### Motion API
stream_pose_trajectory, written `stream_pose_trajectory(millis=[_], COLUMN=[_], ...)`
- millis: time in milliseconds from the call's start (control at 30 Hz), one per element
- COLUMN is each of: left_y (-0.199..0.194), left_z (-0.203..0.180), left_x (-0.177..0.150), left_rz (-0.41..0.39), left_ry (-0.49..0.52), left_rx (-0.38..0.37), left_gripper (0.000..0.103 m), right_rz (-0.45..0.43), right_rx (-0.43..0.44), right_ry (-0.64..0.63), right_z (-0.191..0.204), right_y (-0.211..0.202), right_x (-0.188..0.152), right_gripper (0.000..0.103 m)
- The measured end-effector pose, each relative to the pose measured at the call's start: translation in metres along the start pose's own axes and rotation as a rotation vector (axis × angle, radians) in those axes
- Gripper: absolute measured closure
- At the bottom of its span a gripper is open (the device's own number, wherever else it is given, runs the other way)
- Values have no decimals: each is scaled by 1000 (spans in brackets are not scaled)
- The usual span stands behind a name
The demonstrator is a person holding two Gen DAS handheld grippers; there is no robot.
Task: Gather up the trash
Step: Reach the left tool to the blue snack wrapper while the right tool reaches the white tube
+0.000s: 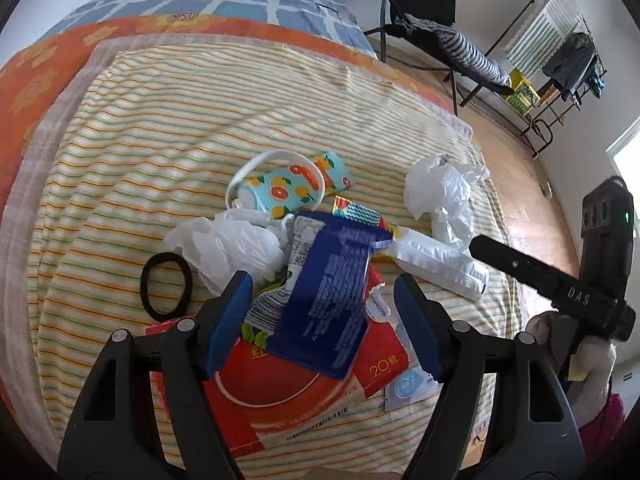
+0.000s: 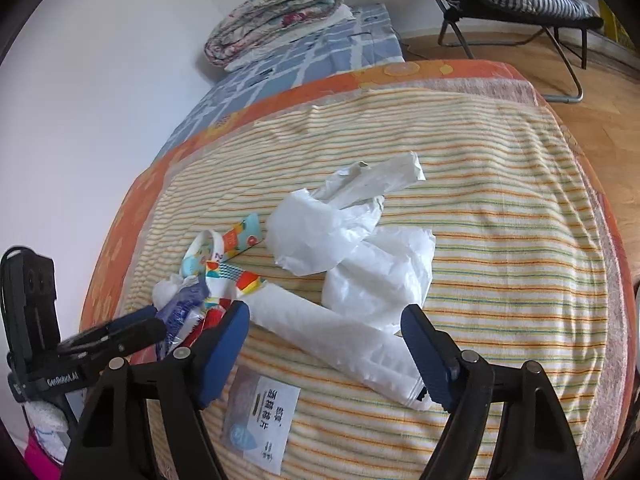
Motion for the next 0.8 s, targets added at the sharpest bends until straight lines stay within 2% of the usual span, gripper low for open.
stream_pose_trajectory(millis=[67, 233, 333, 400, 433, 667, 800], left_y=[3, 5, 2, -1, -1, 8, 19], left_z=[-3, -13, -16, -16, -16, -11, -14], left_x=[-3, -11, -10, -6, -4, 13, 15], left_rz=[18, 34, 15, 3, -2, -1, 20], left_ry=[23, 86, 103, 80, 68, 1, 26], left_rx=[11, 32, 55, 65, 62, 78, 99], left_gripper=[43, 52, 51, 42, 34, 34, 34], right_rz=[6, 50, 79, 75, 74, 86, 97], right_rx=[9, 43, 76, 65, 58, 43, 10], right_ry=[14, 12, 6, -11, -19, -69, -136], right_z=[-2, 1, 6, 8, 9, 14, 21], right_y=[3, 11, 14, 13, 12, 15, 16], right_x=[0, -7, -11, -12, -12, -16, -20], right_gripper=[22, 30, 34, 34, 34, 34, 33])
Point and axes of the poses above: each gripper's, at about its wrist camera, not at the fingertips, and y roughly the way its jaws point, z to its left, x to its top, the point moved 6 cm from there along y, roughly the way its jaws point, and after that the axes turned 2 degrees about -y, right-handed, at the moved point
